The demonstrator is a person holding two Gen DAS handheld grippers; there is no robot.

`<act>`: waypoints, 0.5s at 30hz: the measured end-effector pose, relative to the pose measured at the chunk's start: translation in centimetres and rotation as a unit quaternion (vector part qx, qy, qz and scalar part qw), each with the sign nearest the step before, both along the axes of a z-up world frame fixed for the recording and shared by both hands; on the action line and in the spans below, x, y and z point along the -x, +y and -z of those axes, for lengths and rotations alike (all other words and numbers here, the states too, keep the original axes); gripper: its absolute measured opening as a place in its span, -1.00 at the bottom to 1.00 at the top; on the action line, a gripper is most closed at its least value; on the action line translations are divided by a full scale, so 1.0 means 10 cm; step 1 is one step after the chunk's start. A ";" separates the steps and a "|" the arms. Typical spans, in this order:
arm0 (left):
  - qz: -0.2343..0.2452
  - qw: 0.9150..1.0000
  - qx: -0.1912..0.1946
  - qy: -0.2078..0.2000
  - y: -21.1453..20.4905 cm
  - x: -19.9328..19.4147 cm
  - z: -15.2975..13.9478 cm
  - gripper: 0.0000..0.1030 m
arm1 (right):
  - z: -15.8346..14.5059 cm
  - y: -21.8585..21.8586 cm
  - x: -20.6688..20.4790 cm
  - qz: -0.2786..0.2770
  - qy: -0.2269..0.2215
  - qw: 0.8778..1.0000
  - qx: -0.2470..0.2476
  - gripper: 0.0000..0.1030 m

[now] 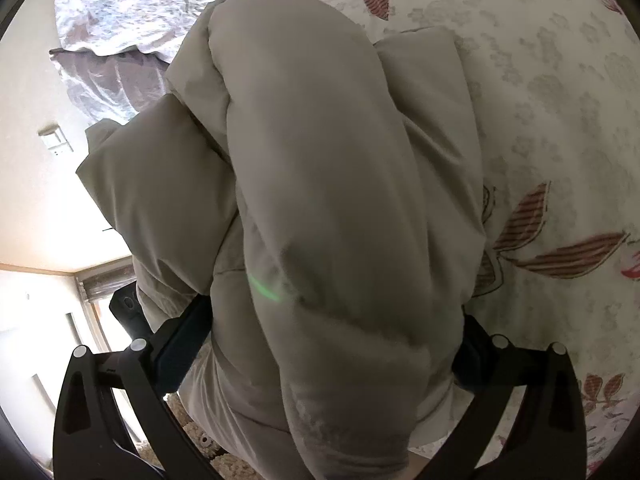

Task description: Fold large clothes

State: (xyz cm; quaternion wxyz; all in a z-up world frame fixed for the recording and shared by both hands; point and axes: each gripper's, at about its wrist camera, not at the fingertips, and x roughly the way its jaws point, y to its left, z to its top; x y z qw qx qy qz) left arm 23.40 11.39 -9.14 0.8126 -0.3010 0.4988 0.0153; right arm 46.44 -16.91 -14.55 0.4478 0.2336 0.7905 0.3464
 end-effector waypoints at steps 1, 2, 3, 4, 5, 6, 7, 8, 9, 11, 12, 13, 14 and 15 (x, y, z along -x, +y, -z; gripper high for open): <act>0.000 1.000 -0.001 -0.002 0.00 -0.01 0.01 0.97 | 0.01 0.00 0.00 0.000 0.002 1.000 0.002 0.97; -0.001 1.000 0.001 -0.002 0.01 -0.01 0.01 0.97 | 0.01 0.00 0.00 0.000 0.002 1.000 0.005 0.97; -0.001 1.000 0.003 -0.001 0.01 -0.03 0.02 0.97 | 0.01 -0.02 0.01 0.001 0.002 1.000 0.007 0.97; -0.001 1.000 0.006 0.000 0.03 -0.02 0.02 0.97 | 0.01 -0.01 0.01 0.002 0.000 1.000 0.008 0.97; 0.000 1.000 0.008 0.002 0.04 -0.03 0.02 0.97 | 0.00 -0.02 0.02 0.003 -0.004 1.000 0.009 0.97; 0.001 1.000 0.011 0.003 0.07 -0.02 0.02 0.97 | -0.02 -0.06 0.03 0.003 -0.005 1.000 0.008 0.97; 0.002 1.000 0.018 0.006 0.10 -0.01 0.04 0.97 | -0.04 -0.04 0.03 0.005 -0.007 1.000 0.007 0.97; 0.002 1.000 0.024 0.008 0.11 0.00 0.04 0.97 | -0.06 -0.03 0.04 0.006 -0.010 1.000 0.005 0.97; 0.001 0.999 0.037 0.011 0.14 0.00 0.06 0.97 | -0.10 -0.01 0.06 0.007 -0.013 1.000 0.004 0.97; -0.002 0.998 0.067 0.015 0.21 0.03 0.11 0.97 | -0.12 -0.02 0.08 0.008 -0.020 1.000 0.003 0.97; -0.004 0.997 0.080 0.014 0.23 0.05 0.13 0.97 | -0.13 -0.02 0.10 0.007 -0.024 1.000 0.002 0.97; -0.007 0.995 0.095 0.014 0.26 0.07 0.17 0.97 | -0.14 -0.02 0.12 0.007 -0.028 1.000 0.001 0.97; -0.010 0.994 0.105 0.013 0.28 0.09 0.20 0.97 | -0.15 -0.02 0.13 0.007 -0.032 0.999 0.000 0.97; -0.016 0.992 0.123 0.012 0.30 0.10 0.25 0.97 | -0.16 -0.02 0.13 0.010 -0.034 0.999 0.000 0.97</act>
